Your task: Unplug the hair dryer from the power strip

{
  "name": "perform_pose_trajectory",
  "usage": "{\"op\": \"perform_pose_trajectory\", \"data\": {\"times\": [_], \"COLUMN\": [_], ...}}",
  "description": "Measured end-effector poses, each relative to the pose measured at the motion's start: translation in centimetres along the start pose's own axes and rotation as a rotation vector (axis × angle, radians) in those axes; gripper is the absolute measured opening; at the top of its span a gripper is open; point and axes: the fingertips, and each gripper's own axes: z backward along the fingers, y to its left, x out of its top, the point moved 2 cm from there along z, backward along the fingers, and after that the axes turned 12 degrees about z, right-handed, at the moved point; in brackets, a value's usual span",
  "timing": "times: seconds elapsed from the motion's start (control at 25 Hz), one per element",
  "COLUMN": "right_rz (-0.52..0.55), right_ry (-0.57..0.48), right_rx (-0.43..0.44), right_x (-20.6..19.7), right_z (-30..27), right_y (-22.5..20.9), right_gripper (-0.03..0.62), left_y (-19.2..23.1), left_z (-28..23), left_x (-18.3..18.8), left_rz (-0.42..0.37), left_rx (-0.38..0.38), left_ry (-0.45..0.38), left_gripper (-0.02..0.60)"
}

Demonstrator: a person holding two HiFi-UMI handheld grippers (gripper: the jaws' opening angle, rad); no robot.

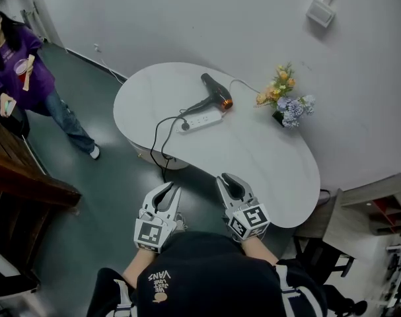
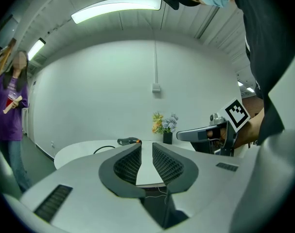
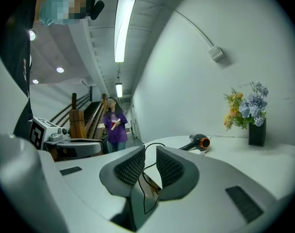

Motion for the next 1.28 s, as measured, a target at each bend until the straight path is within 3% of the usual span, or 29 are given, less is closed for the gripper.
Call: {"op": "perform_pose_trajectory", "data": {"times": [0.12,0.36,0.88,1.28], "right_rz": [-0.009,-0.009,-0.004,0.0], "right_ry": [0.004,0.009,0.03,0.1], "right_rx": [-0.023,-0.062,-0.13,-0.097], "right_x": [0.0,0.1,-0.4,-2.3], "right_z": [-1.3,-4.1,-9.1,-12.7], "right_y": [-0.4,-0.7,-0.9,-4.0], "right_gripper": [0.085,0.145,0.183,0.183], "left_y": [1.4,4.2,9.0,11.5], "left_z": [-0.9,-2.3,-5.5,-9.6], "left_x": [0.0,0.4,-0.3,-1.9], "left_rz": [0.006,0.01,-0.004,-0.005], "left_rx": [-0.01,-0.041,-0.15,-0.126], "left_ry": [0.016,0.032,0.106,0.175], "left_gripper": [0.123,0.172,0.232,0.236]}}
